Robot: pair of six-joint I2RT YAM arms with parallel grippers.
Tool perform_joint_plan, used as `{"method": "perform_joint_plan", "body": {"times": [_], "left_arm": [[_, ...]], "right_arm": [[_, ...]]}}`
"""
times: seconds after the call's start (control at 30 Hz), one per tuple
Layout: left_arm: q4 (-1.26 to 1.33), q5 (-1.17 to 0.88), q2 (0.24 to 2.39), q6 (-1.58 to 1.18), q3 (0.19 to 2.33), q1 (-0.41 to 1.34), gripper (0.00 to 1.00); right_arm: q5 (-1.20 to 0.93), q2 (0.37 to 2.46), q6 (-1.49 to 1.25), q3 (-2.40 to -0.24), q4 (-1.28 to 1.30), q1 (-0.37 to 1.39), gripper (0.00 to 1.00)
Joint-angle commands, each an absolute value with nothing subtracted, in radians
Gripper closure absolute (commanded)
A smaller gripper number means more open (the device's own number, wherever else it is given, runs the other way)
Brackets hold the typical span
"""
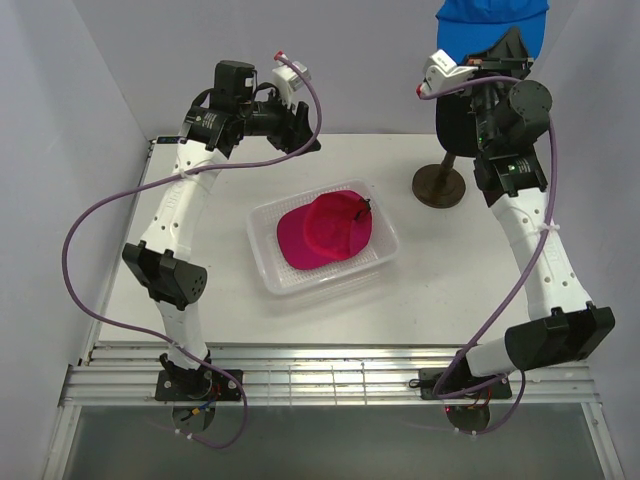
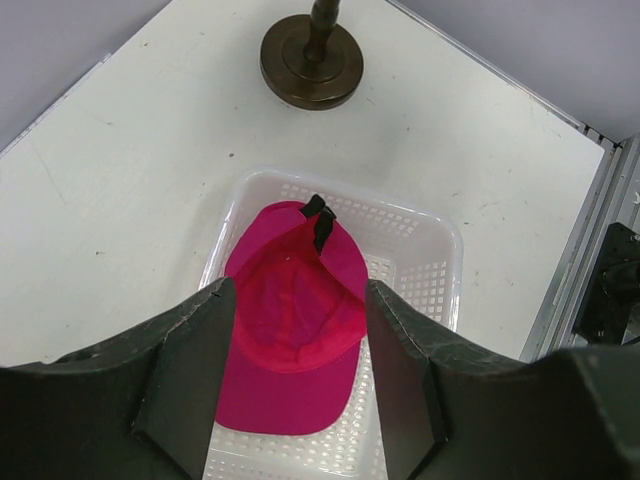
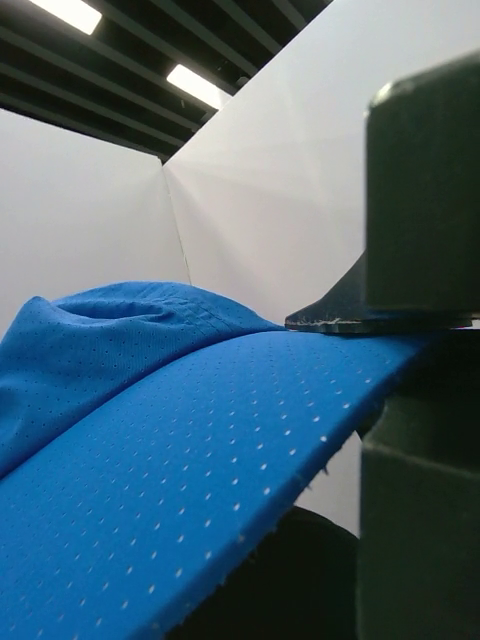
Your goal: Stack the hats
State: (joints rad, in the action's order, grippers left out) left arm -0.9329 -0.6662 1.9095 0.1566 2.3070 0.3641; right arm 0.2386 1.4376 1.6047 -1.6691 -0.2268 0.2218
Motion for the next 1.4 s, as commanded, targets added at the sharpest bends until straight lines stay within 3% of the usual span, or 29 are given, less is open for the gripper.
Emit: {"method": "perform_joint_plan", "body": {"times": [0.0,0.5,1.03,1.37], "left_arm": [[-0.931,-0.692,1.873,0.149,2.332,0.367,0.35],[-0.936,-0.684,1.873,0.155,2.322,0.365,0.35],[-0.936,-0.69,1.887,0.152,2.33,0.357,0.35],[-0.934,-0.695,1.879,0.14,2.333,0.357,0.35]], "right_arm": [[0.23,1.404,1.629,-1.602,-0.19,0.207,0.92],[0.262,1.586,1.597,-1.735,-0.394,0.176,0.92],[0.147,1.319,1.58,-1.482,-0.224,0.156,0.92],[0.179,1.307,1.594,-1.404,-0.124,0.156,0.92]]}}
